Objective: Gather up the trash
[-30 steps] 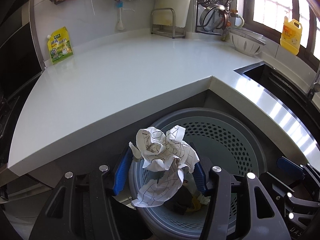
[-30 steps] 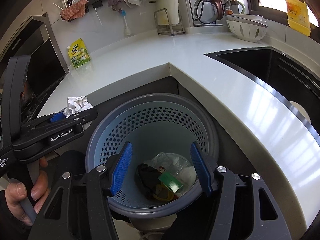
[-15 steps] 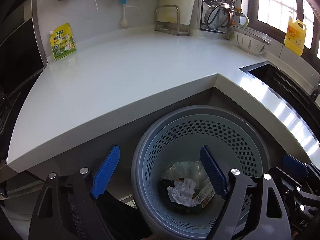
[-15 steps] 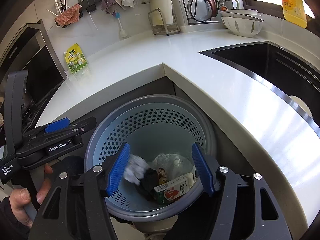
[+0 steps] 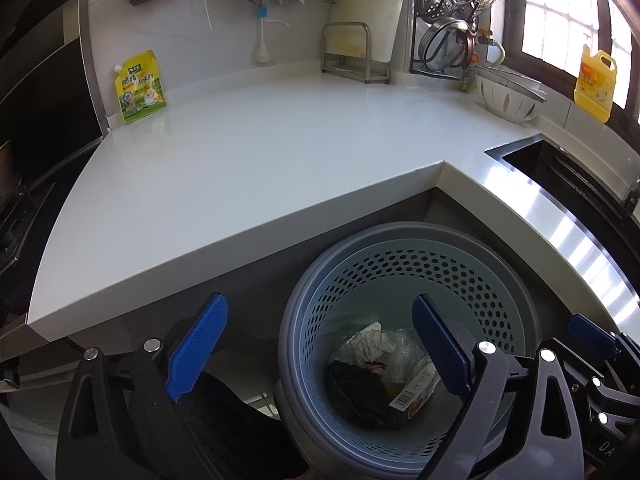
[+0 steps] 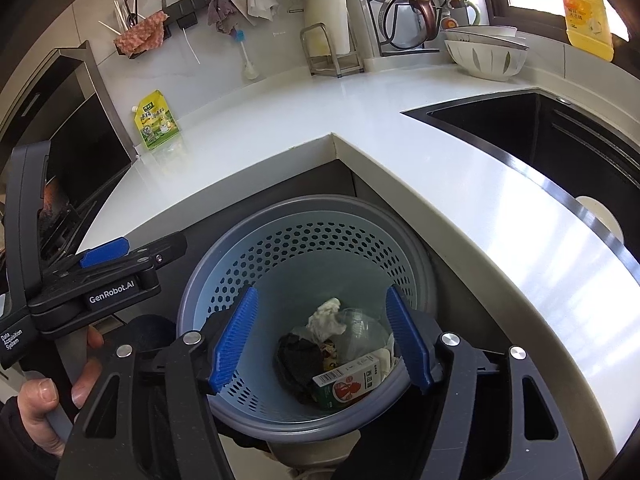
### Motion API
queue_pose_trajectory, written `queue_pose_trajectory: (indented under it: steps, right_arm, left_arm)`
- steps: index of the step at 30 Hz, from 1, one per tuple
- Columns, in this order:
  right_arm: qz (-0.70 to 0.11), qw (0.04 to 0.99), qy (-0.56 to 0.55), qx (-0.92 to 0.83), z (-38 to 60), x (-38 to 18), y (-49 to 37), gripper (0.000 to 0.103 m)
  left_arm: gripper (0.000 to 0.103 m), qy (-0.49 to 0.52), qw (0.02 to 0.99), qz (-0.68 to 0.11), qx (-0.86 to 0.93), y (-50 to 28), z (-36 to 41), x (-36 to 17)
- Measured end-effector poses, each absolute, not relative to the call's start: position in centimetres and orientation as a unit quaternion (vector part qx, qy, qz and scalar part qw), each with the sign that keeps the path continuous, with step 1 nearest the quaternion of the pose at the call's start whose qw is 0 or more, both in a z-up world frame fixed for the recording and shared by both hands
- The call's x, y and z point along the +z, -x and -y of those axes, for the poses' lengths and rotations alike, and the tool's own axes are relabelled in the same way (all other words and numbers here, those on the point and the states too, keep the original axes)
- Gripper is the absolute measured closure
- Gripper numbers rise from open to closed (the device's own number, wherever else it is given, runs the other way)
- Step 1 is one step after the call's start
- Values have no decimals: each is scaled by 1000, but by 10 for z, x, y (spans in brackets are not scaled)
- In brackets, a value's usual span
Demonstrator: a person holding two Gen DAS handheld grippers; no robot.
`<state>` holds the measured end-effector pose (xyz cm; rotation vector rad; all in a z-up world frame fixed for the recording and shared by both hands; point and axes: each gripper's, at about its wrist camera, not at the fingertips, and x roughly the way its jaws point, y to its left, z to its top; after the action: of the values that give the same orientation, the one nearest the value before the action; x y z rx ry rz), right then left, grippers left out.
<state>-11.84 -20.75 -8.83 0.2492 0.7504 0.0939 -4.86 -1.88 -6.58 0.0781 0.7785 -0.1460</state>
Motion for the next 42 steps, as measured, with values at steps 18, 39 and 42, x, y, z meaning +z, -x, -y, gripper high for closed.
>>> queue_pose_trajectory:
  steps: [18, 39, 42]
  right_arm:
    - [-348, 930, -108, 45, 194, -72, 131, 33]
    - [-342, 933, -107, 39, 189, -66, 132, 31]
    - [-342, 933, -105, 40, 188, -66, 131, 31]
  left_arm:
    - [6, -37, 926, -373, -53, 60, 6, -52]
    - [6, -23, 927, -373, -29, 63, -11, -49]
    - [6, -24, 927, -373, -26, 63, -12, -49]
